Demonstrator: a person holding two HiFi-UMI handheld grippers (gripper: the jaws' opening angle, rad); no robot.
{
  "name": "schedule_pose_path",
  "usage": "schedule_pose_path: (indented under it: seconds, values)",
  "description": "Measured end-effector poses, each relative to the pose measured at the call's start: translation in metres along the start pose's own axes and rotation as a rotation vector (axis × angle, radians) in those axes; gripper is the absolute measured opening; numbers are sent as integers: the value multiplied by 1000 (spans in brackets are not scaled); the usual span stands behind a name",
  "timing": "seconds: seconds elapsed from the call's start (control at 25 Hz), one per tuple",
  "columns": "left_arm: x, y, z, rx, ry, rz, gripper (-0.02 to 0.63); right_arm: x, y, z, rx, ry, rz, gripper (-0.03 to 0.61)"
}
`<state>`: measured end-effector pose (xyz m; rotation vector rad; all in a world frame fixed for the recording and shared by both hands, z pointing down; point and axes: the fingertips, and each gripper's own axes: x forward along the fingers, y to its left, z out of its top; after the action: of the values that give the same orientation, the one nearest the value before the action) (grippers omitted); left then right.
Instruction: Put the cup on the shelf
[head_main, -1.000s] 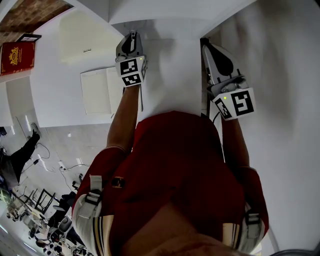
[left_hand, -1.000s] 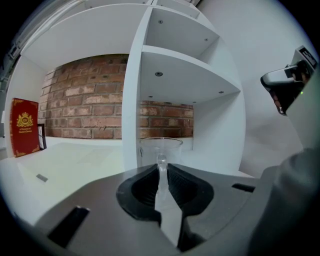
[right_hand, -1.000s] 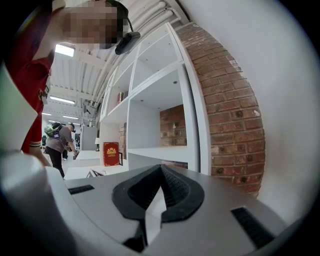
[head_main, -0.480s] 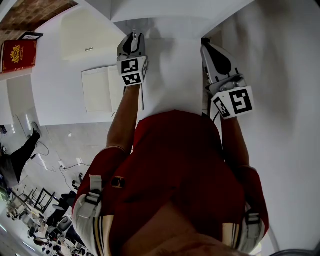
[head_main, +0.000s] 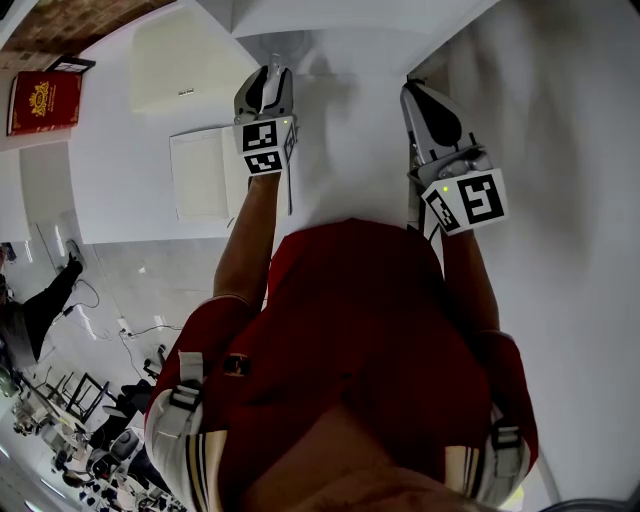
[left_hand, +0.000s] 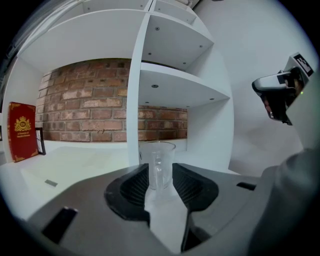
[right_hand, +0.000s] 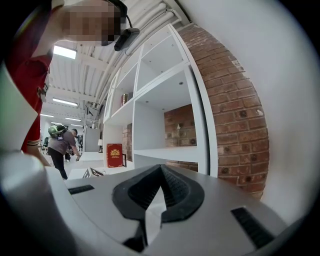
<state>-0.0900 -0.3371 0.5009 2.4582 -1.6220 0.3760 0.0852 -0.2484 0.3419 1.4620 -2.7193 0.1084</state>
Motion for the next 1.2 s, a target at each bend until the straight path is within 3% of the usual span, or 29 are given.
schedule_pose_path:
  seconds: [0.28, 1.2]
  values:
    - [-26, -14, 20, 15, -37, -26, 129, -7, 9, 6, 3, -23, 14, -3]
    - [-117, -101, 115, 42, -214, -248, 115, -48, 34, 25, 14, -100, 40, -3]
